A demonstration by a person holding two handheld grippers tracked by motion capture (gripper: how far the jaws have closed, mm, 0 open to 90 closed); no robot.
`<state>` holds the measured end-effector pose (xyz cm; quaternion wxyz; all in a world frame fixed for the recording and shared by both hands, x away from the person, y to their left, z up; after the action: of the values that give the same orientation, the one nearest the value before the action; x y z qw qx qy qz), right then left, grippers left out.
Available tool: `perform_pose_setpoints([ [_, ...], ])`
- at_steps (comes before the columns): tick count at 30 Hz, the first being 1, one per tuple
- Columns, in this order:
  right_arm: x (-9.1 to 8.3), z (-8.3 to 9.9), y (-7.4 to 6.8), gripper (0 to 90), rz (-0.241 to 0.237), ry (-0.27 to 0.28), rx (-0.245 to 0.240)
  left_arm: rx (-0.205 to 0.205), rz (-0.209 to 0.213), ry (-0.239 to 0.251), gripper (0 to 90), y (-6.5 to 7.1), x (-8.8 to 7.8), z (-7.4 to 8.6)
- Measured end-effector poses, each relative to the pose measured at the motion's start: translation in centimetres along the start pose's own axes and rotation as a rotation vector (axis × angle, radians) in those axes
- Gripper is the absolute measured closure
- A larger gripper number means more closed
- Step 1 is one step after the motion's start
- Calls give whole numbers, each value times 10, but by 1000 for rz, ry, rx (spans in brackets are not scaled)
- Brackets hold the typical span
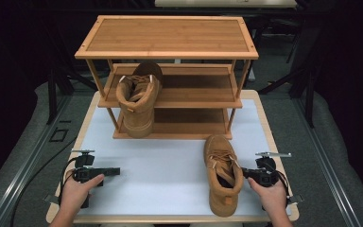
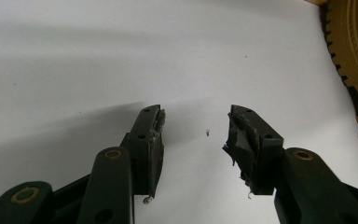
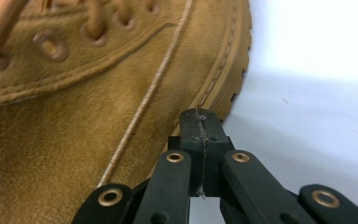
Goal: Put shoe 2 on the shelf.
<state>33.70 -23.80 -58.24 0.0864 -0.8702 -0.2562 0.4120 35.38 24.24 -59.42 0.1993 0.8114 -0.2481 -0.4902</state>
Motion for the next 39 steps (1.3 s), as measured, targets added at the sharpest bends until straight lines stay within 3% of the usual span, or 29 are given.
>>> perform_pose_setpoints([
  [1,5,-5,-2,900,-12,2,10,0,2,1,545,1,0,0],
  [3,12,-10,-5,900,6,-10,-9,0,1,0,546,0,1,0],
  [9,32,-25,-18,900,1,-24,-46,-2,-2,0,547,-2,0,0],
  [18,42,-30,-22,899,24,-35,-101,3,-5,-2,546,-3,0,0],
  [19,40,-30,-21,858,20,-60,-108,2,-5,4,546,-3,-1,0],
  [24,30,-32,-21,820,31,-124,-159,4,-6,1,543,-5,-2,1],
  [25,24,-35,-21,802,86,-155,-199,6,-7,2,543,-5,-2,1],
  [27,15,-38,-22,787,98,-186,-252,9,-8,4,541,-5,-3,1],
  [28,15,-38,-22,787,98,-186,-252,12,-11,7,541,-6,-3,1],
  [29,4,-45,-21,767,168,-201,-293,25,-22,11,532,-6,-4,0],
  [30,4,-45,-21,767,168,-201,-293,25,-22,11,532,-6,-4,0],
  [31,-8,-52,-25,740,145,-234,-305,38,-32,13,532,-7,-3,0],
  [34,-20,-58,-30,711,148,-271,-328,49,-33,10,533,-7,-2,0],
  [35,-30,-63,-37,683,164,-307,-352,58,-37,8,533,-7,-2,0],
  [38,-39,-67,-44,642,185,-338,-357,60,-38,7,533,-7,-1,-1],
  [39,-46,-70,-53,630,181,-376,-355,57,-31,3,535,-7,-2,-1],
])
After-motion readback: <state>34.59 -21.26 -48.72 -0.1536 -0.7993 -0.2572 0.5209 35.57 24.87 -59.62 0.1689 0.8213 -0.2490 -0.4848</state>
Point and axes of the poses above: each handheld gripper's, and its own axes: x roughly forward along the jaws, z roughly out of its underside, y roughly to its right, the point moved 7 cm from there along x, roughly forward along the jaws, and after that the axes turned 5 degrees about -x, right-handed, at the moved point
